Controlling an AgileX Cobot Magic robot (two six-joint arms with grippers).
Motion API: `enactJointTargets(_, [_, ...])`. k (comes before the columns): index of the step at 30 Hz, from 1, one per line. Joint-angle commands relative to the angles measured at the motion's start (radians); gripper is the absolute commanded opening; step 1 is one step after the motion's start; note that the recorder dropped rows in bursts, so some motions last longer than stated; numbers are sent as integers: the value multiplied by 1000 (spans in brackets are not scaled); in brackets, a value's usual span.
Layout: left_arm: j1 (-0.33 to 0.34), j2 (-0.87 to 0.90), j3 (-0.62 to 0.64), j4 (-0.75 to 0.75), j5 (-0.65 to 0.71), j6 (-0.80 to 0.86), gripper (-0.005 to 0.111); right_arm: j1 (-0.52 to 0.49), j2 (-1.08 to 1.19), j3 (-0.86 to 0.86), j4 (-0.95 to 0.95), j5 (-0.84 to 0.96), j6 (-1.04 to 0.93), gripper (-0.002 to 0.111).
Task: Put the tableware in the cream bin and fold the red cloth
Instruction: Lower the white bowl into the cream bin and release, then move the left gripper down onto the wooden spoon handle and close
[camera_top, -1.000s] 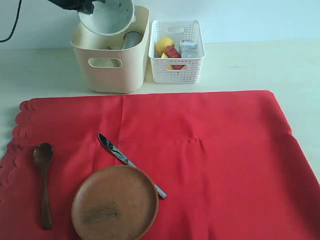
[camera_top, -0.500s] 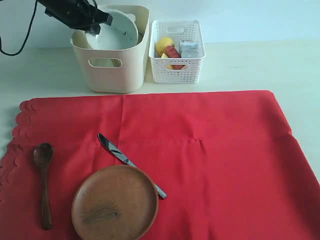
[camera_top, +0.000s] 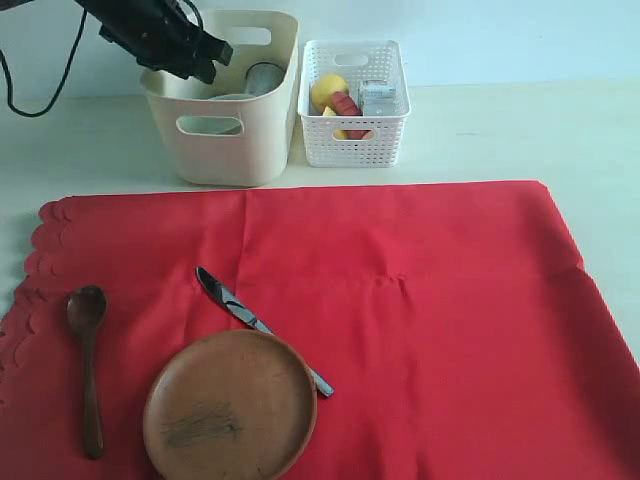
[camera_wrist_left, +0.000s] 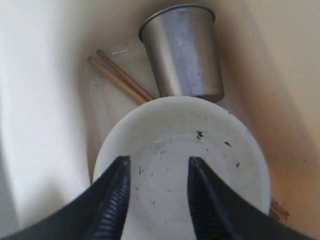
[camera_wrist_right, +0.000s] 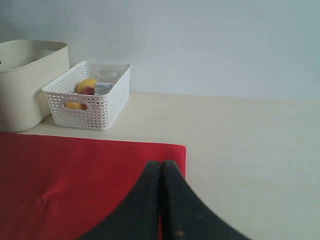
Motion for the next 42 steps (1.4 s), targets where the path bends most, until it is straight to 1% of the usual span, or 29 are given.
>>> enactJointTargets(1, [0,-11,-49,18,44,-1,52,-5,-6,2,-6,-7,7,0])
enactJointTargets(3, [0,-26,-74,18,81,-1,52,-5,-6,2,-6,-7,7,0])
enactJointTargets(5, [0,-60,-105,18,154,-9,51,-5,-6,2,-6,-7,7,0])
enactJointTargets(6, [0,-87,-120,14,215,-11,51,-5,-6,2,-6,-7,7,0])
enactJointTargets(10, [0,-165,-120,-5,341,-42,51,-5,-6,2,-6,-7,7,0])
enactJointTargets(12, [0,-214,-120,-51,431,-82,51,-5,-6,2,-6,-7,7,0])
enactJointTargets(14, [0,-245,-113,-78,431,-96,51,-5,-6,2,-6,-7,7,0])
enactJointTargets(17, [-29,-345,16,-67,431,-113,51,-5,-6,2,-6,-7,7,0])
enactJointTargets(18, [-35,-362,42,-65,431,-115,51,-5,-6,2,-6,-7,7,0])
enactJointTargets(19, [-42,-401,105,-60,431,-127,51,-5,-6,2,-6,-7,7,0])
enactJointTargets(21, [-52,-445,174,-52,431,-133,51,-5,-6,2,-6,-7,7,0])
enactJointTargets(22, [-62,-495,258,-15,431,-155,51,-5,-6,2,-6,-7,7,0])
enactJointTargets(23, [-64,-525,300,13,421,-174,51,-5,-6,2,-6,-7,7,0])
enactJointTargets(25, [-70,-584,375,58,391,-206,51,-5,-6,2,-6,-7,7,0])
enactJointTargets(26, [-70,-649,467,77,365,-235,51,-5,-6,2,-6,-7,7,0])
enactJointTargets(28, [-70,-726,581,77,325,-258,51,-5,-6,2,-6,-7,7,0])
enactJointTargets(29, [-70,-749,618,77,307,-265,51,-5,-6,2,-6,-7,7,0])
enactJointTargets(30, [-70,-809,713,77,271,-277,51,-5,-6,2,-6,-7,7,0])
enactJointTargets(31, [-70,-838,761,77,252,-286,51,-5,-6,2,-6,-7,7,0])
enactJointTargets(32, [-70,-894,857,77,219,-302,51,-5,-6,2,-6,-7,7,0])
enactJointTargets(33, [-70,-921,904,77,202,-312,51,-5,-6,2,-6,-7,7,0])
enactJointTargets(35, [-70,-1006,1065,77,146,-350,51,-5,-6,2,-6,-7,7,0])
enactJointTargets(39, [-70,-1076,1224,58,94,-377,51,-5,-6,2,-6,-7,7,0])
enactJointTargets(40, [-70,-1098,1287,24,67,-377,51,-5,-6,2,-6,-7,7,0])
enactJointTargets(42, [-74,-1113,1343,-14,34,-377,51,-5,-6,2,-6,-7,7,0])
